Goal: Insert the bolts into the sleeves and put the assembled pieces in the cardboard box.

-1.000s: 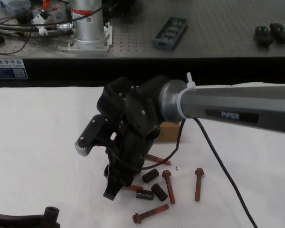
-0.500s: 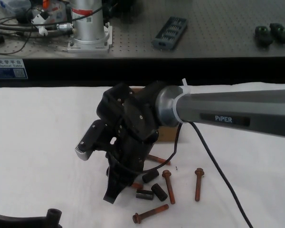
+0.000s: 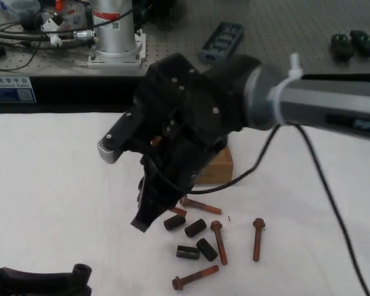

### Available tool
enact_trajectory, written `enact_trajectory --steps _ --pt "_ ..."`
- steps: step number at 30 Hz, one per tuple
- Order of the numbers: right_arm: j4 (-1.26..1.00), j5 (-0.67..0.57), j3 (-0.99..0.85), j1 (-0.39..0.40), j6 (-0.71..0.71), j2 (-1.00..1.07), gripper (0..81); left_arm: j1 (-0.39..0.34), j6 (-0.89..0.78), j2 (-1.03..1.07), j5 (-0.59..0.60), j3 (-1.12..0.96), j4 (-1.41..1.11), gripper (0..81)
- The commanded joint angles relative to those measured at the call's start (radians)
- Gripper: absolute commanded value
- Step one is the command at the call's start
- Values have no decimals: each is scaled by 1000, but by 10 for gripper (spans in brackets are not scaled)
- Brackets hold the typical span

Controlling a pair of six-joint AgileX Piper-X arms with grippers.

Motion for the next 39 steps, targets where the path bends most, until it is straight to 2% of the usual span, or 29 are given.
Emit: enact_trajectory --steps 1,7,14,18,22,31,36,39 --pt "-35 -9 102 -3 7 -103 36 4 19 44 67 -3 -79 150" --pt "-136 -7 327 -19 65 -302 36 4 19 157 172 -3 -213 150" --pt "-252 8 562 -96 138 -608 36 2 17 286 279 -3 -348 150" --pt "-373 -38 650 -117 212 -789 36 2 17 353 334 -3 -441 150" --pt "-507 -123 720 -117 313 -930 36 -9 7 407 340 -10 -508 150" --pt "-630 -202 769 -117 434 -1129 36 -133 16 558 330 -91 -582 150" --pt "-661 -247 777 -117 472 -1200 36 -146 -18 613 330 -116 -736 150" --pt "-813 -263 837 -117 546 -1236 36 -146 -43 624 330 -119 -797 150"
